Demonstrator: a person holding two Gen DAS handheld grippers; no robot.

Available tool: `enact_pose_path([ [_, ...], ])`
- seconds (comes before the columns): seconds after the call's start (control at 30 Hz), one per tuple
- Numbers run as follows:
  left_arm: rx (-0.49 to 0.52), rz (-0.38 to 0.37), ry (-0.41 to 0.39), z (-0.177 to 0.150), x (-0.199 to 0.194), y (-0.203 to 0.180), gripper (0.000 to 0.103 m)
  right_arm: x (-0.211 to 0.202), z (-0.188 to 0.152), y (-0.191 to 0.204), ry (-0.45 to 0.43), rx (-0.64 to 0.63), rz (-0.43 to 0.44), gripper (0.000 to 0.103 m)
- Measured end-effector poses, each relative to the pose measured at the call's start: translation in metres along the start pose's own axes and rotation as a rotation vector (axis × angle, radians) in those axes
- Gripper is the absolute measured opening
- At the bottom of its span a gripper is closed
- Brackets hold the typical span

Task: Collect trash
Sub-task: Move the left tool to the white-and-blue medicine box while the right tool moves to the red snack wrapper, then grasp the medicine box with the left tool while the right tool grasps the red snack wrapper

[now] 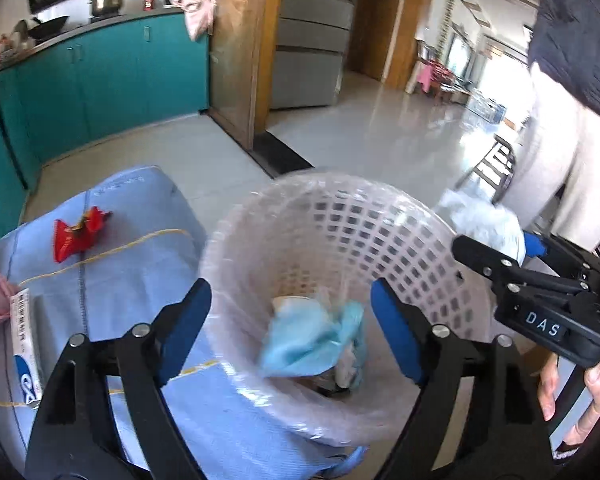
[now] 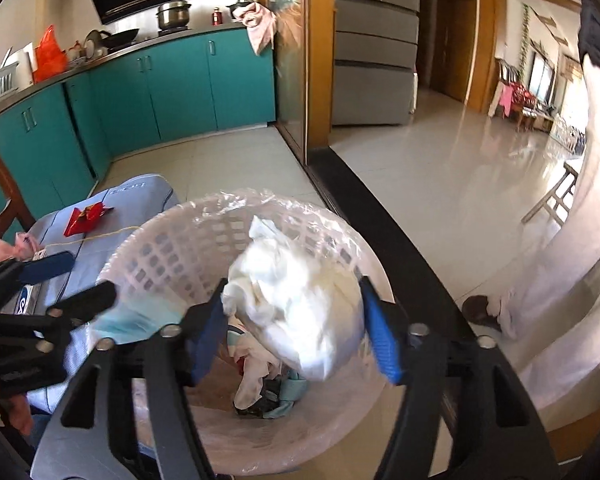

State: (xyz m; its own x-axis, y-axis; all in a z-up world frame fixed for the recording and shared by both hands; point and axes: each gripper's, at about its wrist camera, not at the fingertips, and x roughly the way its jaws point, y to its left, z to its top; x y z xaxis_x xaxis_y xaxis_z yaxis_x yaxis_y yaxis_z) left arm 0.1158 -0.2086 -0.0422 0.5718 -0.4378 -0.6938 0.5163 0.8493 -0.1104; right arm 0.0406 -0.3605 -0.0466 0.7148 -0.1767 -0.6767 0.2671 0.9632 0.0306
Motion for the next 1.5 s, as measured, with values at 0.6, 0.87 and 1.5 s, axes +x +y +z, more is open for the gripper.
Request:
enact_pose_path([
  [0.6,-0.483,0.490,0.195,-0.058,0.004,0.239,0.090,0.032,0.013,0.093,0.055,-0.119,0.208,0.080],
  [0.87,-0.415,0.435,0.218,-0.070,0.022,0.242,0.051,0.055,0.044,0.178,0.095,-0.185,0.346,0.084],
  [1.5,-0.328,0.331,0.185,-0.093,0.002,0.236,0.040,0.155,0.107,0.283,0.148,-0.032,0.258,0.084],
])
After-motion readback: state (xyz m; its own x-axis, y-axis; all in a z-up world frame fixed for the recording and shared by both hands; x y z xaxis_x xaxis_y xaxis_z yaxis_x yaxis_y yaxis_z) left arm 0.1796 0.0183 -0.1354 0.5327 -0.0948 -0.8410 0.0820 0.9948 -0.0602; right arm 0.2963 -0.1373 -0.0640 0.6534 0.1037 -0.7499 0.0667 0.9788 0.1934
